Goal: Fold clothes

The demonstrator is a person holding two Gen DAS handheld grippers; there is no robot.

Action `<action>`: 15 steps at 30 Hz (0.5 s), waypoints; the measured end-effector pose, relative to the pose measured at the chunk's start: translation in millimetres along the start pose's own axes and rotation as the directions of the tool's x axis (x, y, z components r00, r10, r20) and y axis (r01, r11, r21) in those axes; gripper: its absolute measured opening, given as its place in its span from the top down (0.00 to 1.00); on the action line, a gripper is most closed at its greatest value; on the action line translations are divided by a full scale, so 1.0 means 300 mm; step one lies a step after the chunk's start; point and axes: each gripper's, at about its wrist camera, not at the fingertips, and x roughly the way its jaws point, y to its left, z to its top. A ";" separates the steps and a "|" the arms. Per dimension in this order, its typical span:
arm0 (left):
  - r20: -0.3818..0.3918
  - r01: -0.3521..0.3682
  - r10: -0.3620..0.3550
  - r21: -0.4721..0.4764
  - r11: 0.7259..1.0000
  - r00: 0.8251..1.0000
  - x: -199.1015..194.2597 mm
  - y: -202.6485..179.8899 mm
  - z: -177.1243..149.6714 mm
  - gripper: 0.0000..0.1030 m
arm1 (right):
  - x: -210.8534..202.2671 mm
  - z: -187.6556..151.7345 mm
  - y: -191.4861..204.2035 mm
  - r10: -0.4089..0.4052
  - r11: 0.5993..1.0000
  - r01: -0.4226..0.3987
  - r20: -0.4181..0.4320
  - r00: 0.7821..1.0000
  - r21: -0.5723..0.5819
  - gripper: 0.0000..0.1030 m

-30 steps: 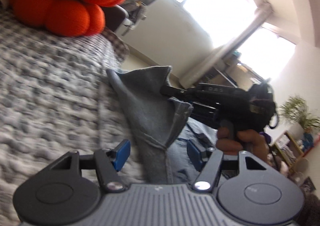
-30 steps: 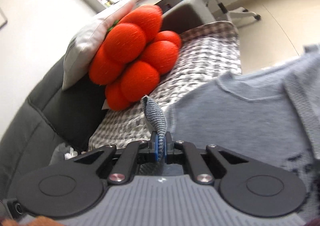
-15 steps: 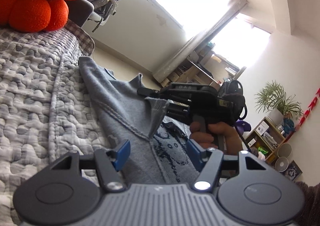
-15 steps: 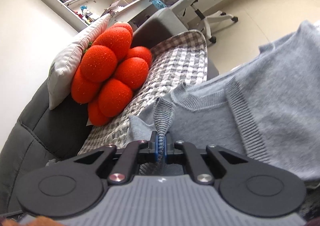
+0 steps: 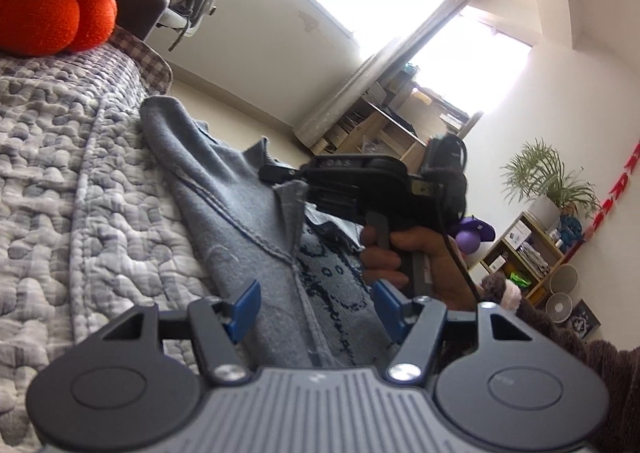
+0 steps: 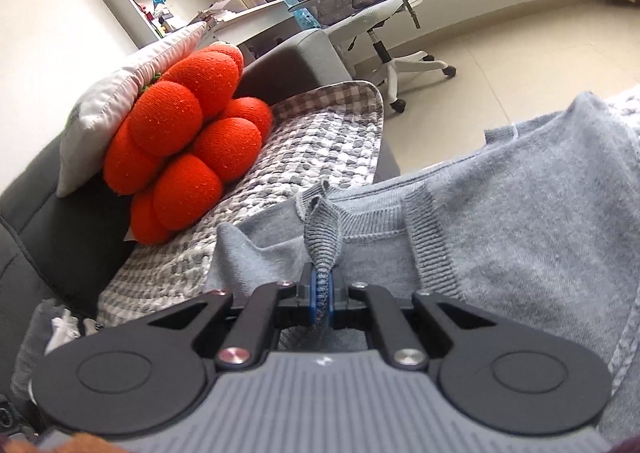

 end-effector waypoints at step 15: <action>-0.063 0.023 -0.020 0.041 0.999 0.998 0.035 -0.021 -0.014 0.38 | -0.034 -0.013 -0.025 -0.056 0.998 0.056 0.000 0.998 -0.042 0.92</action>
